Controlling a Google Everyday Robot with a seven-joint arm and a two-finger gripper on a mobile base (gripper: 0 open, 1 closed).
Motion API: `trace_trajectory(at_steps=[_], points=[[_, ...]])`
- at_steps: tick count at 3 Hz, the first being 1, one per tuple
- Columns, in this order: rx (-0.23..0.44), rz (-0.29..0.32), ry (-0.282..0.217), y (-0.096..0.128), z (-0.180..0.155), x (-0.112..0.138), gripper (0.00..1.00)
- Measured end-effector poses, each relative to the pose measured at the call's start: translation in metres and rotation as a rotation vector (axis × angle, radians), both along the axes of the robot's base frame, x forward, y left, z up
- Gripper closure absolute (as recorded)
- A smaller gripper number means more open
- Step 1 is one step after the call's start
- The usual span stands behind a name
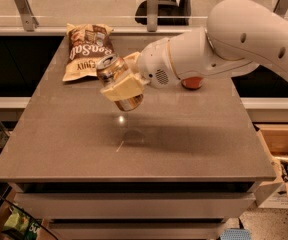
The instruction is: Knock orange can over
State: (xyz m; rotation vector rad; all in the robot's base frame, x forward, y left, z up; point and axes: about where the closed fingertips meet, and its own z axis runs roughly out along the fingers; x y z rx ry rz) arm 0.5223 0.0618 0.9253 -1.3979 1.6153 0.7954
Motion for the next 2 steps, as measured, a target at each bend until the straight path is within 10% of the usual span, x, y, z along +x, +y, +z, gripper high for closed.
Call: trace_trajectory(at_steps=[2], points=[[-0.121,-0.03,0.072,-0.004,-0.0039,-0.0011,1.0]])
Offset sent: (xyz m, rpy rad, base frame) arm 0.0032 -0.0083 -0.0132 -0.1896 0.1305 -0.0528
